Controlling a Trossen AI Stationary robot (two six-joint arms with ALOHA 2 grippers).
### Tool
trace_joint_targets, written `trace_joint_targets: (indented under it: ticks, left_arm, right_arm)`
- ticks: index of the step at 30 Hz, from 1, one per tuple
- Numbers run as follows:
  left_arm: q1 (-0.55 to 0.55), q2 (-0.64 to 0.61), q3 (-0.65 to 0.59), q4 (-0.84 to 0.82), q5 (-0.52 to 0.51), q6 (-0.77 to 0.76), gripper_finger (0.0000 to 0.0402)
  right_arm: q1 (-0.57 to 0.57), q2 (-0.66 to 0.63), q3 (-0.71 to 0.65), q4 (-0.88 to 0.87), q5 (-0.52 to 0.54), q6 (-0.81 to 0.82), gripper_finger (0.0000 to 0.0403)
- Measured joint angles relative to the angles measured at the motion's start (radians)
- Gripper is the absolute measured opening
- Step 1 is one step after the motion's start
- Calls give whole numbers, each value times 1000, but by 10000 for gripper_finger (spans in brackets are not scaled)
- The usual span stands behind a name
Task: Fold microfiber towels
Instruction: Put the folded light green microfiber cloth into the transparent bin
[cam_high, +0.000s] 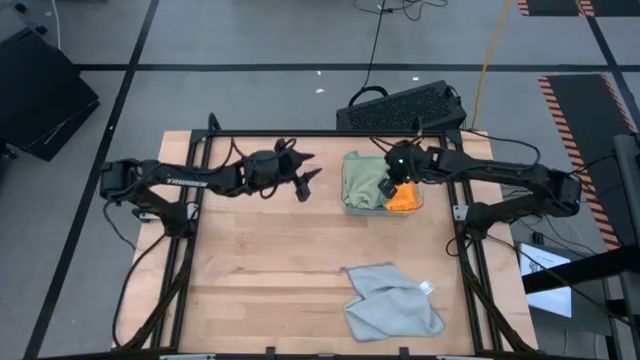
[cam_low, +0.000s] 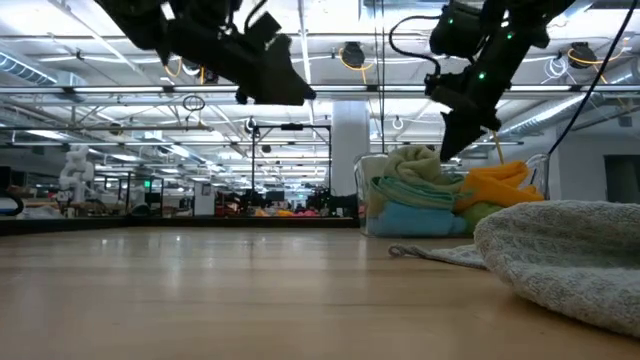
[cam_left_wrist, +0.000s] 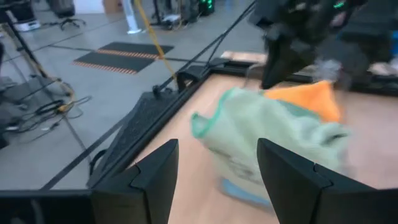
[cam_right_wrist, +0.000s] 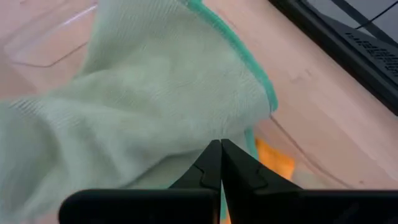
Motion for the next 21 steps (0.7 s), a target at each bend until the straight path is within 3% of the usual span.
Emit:
trace_joint_targets:
  ticks: [6,12,21]
  left_arm:
    - [117,146,37,81,186,11,218]
    - [143,308,143,83,194,41,218]
    - [155,451,309,-7,211,96,218]
  right_arm:
    - [-33,112,0,125,-45,-19,0]
    - [-35,238,0,261,-134,-22,0]
    - [-33,354,1,315,-163,-4,0]
